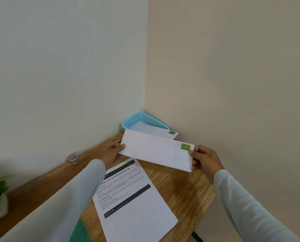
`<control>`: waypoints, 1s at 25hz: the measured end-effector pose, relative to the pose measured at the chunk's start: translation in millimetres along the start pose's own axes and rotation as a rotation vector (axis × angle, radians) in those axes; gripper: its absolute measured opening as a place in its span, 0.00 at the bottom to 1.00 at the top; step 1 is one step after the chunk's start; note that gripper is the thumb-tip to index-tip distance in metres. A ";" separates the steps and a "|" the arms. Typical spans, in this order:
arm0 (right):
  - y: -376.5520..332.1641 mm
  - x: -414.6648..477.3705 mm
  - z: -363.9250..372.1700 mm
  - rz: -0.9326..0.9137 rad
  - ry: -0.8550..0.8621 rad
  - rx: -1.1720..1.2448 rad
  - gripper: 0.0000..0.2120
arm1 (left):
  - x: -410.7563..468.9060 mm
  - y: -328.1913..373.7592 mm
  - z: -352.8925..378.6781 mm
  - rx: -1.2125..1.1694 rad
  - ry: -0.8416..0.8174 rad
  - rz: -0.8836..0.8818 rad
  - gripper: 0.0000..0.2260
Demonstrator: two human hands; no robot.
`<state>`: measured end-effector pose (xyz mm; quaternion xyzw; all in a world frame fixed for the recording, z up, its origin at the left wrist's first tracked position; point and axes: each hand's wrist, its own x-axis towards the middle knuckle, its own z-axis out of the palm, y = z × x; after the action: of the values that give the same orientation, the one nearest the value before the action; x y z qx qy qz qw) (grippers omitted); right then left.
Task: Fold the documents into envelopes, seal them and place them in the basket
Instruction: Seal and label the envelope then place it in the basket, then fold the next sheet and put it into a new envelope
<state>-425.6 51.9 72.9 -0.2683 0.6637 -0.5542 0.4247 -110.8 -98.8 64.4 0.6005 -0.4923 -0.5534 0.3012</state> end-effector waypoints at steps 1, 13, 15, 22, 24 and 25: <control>0.2 2.9 -2.2 0.006 0.029 0.013 0.04 | 4.1 3.7 3.4 0.014 0.017 0.025 0.05; 9.8 49.6 17.8 0.169 0.230 0.094 0.04 | 23.4 6.7 21.3 0.093 -0.048 0.090 0.11; 5.8 58.4 27.8 0.180 0.234 0.092 0.04 | 24.8 2.6 18.5 0.105 -0.063 0.080 0.12; -7.4 82.4 44.9 0.184 0.209 0.189 0.14 | 22.3 -6.6 3.3 0.180 -0.043 0.083 0.13; -8.4 82.4 46.4 0.186 0.196 0.189 0.17 | 21.8 -12.1 -1.9 0.196 -0.030 0.089 0.13; -8.9 80.4 47.0 0.186 0.187 0.183 0.18 | 19.8 -14.1 -4.6 0.191 -0.036 0.088 0.13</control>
<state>-426.0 -40.6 58.8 -0.1133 0.6691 -0.5933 0.4330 -104.6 -113.3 45.2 0.5942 -0.5740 -0.5009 0.2580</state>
